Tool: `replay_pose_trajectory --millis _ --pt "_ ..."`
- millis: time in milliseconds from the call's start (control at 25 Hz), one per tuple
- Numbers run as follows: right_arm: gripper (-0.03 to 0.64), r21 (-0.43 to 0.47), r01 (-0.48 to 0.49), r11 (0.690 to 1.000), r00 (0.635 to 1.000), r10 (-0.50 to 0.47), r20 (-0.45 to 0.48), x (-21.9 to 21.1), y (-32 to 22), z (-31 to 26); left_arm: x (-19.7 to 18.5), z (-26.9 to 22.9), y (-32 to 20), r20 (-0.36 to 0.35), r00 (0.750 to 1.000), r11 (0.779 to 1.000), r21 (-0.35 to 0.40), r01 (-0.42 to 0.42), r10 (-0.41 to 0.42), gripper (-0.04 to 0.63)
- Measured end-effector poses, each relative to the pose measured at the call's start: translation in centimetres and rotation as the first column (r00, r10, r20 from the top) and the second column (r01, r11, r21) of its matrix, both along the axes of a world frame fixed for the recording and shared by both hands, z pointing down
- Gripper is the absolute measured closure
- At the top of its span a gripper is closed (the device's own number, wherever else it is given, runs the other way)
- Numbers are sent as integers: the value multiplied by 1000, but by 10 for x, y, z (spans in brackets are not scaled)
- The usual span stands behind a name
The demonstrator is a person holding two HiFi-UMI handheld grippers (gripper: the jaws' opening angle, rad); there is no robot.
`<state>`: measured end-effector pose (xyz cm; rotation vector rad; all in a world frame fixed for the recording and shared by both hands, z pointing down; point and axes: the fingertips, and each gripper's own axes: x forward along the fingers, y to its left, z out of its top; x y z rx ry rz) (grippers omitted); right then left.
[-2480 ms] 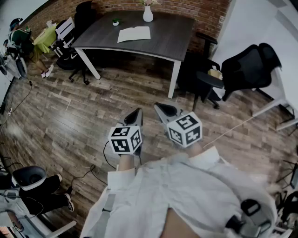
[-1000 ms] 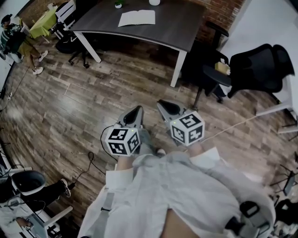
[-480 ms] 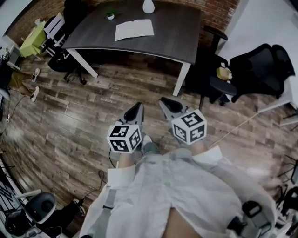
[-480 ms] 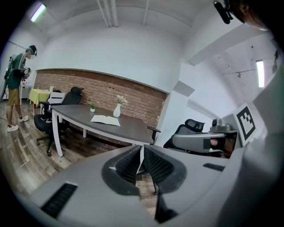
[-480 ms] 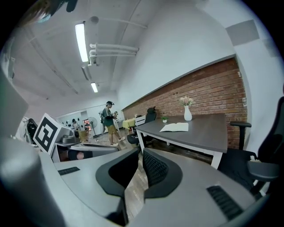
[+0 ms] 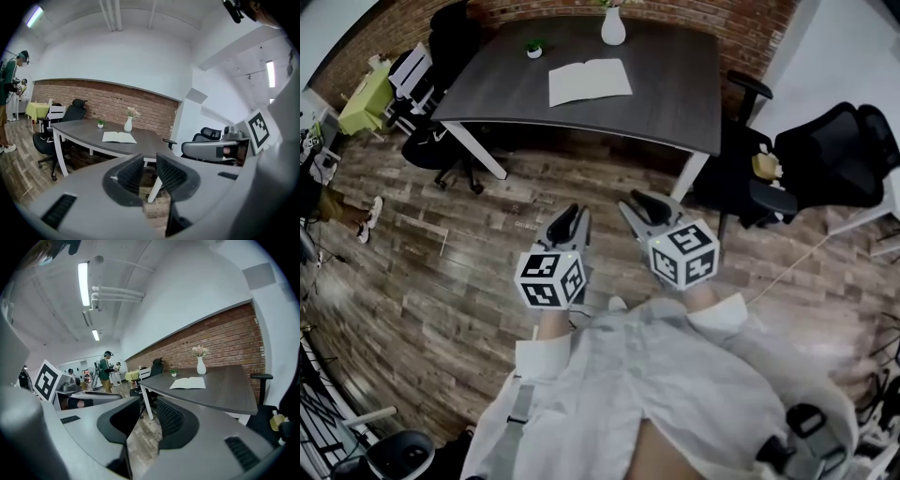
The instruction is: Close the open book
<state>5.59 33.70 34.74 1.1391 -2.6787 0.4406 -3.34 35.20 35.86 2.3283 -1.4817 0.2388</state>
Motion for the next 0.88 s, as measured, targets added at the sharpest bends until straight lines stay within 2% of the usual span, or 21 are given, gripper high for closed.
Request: replay_pose_trajectory --millis 120,360,640,880 --pt "528 -8 -7 1000 1000 7 -9 -13 -1 6 -13 7 -4 -8 1000 1000 -12 -10 10 500" --pt "528 -63 4 998 999 -6 -43 -22 1 27 -16 31 1 -46 997 996 -71 -62 58 497" --pt "525 -76 29 997 999 -31 -21 -40 -33 33 -35 47 -27 -63 998 993 -116 -21 14 480" --pt "515 -80 71 994 997 -74 -37 -68 -85 38 -62 50 -79 -56 998 992 -129 7 -14 480"
